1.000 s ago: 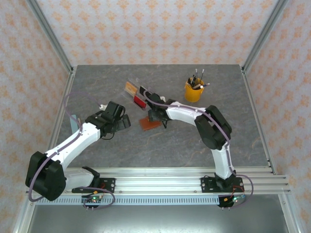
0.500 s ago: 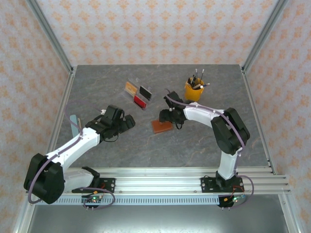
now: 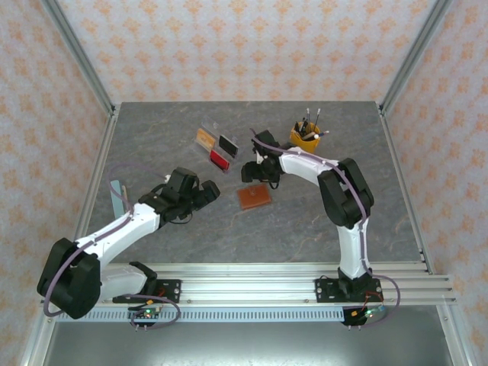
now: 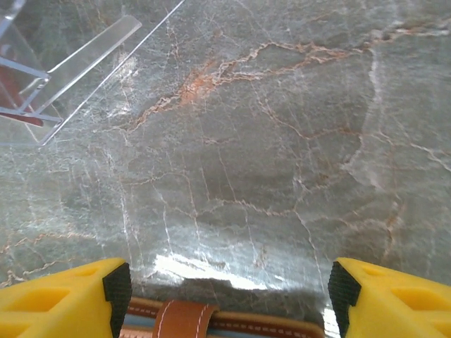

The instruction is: Take the credit cards out of the card holder

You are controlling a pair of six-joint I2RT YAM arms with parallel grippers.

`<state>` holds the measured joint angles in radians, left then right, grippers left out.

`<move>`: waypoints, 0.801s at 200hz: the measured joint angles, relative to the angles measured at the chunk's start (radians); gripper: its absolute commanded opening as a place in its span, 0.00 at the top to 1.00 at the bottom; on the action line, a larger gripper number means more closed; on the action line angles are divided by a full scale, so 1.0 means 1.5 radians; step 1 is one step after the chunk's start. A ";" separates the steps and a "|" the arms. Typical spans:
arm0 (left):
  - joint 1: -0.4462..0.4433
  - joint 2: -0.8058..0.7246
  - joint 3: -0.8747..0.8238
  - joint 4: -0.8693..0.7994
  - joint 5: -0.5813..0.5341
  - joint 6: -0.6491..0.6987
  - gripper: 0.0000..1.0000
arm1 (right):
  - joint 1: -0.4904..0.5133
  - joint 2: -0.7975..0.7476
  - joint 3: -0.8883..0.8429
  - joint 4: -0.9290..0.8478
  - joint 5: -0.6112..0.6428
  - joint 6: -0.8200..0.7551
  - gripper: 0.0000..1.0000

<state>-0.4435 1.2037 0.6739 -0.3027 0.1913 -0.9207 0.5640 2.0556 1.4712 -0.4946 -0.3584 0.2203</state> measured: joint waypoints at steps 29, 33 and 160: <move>-0.010 0.014 0.000 0.009 0.007 -0.015 0.02 | 0.000 0.008 0.003 -0.011 -0.020 -0.013 0.28; -0.013 0.015 -0.001 0.012 0.008 -0.017 0.02 | 0.000 0.008 0.003 -0.012 -0.023 -0.014 0.29; -0.121 0.080 -0.063 0.169 0.066 -0.172 0.25 | 0.000 -0.151 -0.248 0.063 -0.200 0.069 0.46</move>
<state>-0.6247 1.3235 0.5797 -0.0498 0.2897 -1.1782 0.5640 1.8297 1.0985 -0.3996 -0.6579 0.3233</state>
